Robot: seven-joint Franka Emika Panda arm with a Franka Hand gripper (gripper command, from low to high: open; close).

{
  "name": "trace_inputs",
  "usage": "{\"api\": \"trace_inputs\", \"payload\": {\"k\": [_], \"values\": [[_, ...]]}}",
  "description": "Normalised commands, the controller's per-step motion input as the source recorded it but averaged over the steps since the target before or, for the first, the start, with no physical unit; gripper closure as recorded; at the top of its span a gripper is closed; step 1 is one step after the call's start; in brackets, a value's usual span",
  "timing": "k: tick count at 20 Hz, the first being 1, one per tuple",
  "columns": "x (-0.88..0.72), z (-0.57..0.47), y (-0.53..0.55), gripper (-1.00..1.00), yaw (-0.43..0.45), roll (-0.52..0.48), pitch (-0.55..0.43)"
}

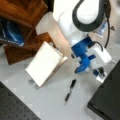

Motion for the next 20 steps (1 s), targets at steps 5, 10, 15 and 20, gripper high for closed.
{"api": "trace_inputs", "payload": {"k": [5,10,15,20], "values": [[0.43,0.67,0.46,1.00,0.020,-0.076,0.093],[0.29,0.54,0.34,1.00,0.028,-0.063,0.087],[0.21,0.32,0.11,1.00,0.026,-0.076,0.067],[0.12,0.30,0.01,1.00,0.004,-0.038,0.062]]}}
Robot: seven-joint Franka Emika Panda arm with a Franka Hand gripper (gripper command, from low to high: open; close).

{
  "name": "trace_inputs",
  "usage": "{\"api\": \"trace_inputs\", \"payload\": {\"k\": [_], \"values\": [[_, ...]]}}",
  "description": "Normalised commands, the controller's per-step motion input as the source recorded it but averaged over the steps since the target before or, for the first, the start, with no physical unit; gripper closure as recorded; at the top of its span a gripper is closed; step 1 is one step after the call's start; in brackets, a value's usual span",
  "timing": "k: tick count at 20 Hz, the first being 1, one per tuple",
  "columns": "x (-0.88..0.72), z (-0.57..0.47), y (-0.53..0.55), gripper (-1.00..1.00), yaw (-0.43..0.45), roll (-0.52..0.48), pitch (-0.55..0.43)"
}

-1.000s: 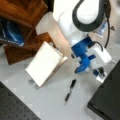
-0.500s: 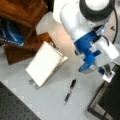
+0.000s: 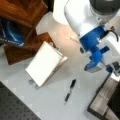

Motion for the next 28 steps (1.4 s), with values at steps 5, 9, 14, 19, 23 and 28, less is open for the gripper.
{"api": "trace_inputs", "payload": {"k": [5,9,14,19,23,28], "values": [[0.00,0.39,0.03,1.00,0.018,0.023,0.068],[-0.07,0.37,0.00,1.00,0.003,0.065,0.060],[-0.05,0.26,0.00,1.00,-0.046,0.080,0.060],[-0.06,0.13,0.14,1.00,-0.070,0.094,0.060],[-0.04,0.05,0.27,1.00,-0.100,0.090,0.060],[0.05,0.01,0.32,1.00,-0.150,0.061,0.043]]}}
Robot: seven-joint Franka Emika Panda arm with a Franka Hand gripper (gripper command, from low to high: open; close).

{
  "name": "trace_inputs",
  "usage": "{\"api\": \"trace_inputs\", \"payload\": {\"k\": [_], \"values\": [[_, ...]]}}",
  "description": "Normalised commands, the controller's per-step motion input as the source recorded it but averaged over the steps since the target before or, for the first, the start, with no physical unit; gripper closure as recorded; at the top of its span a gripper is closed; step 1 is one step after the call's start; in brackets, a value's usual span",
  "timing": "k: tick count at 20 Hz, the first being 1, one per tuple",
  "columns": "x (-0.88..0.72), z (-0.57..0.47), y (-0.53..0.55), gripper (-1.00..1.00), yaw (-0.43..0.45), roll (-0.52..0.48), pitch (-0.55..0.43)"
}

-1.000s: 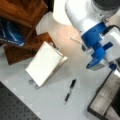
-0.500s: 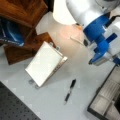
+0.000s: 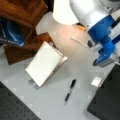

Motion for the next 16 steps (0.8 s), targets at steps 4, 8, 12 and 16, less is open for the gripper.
{"api": "trace_inputs", "payload": {"k": [4,8,12,16], "values": [[0.05,0.01,0.18,1.00,-0.121,0.054,0.072],[0.03,0.00,-0.01,-1.00,-0.066,0.044,0.100],[0.02,-0.02,-0.14,-1.00,-0.014,0.026,0.105],[0.01,-0.05,-0.23,-1.00,0.058,0.008,0.097]]}}
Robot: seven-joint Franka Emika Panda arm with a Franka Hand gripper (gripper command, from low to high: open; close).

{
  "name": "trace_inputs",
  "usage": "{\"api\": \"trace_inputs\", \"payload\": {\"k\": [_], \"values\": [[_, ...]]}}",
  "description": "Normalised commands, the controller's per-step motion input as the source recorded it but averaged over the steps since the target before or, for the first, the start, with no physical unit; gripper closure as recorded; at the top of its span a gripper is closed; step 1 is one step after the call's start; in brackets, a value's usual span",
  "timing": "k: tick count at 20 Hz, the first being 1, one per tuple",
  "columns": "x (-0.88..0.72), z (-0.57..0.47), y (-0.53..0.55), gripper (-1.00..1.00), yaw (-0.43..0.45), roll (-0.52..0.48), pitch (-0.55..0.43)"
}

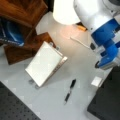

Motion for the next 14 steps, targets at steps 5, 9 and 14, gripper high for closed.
{"api": "trace_inputs", "payload": {"k": [5,9,14], "values": [[0.05,-0.17,-0.30,-1.00,0.144,-0.025,0.055],[0.08,-0.30,-0.39,-1.00,0.261,-0.049,-0.006],[0.10,-0.39,-0.43,-1.00,0.340,-0.055,-0.040]]}}
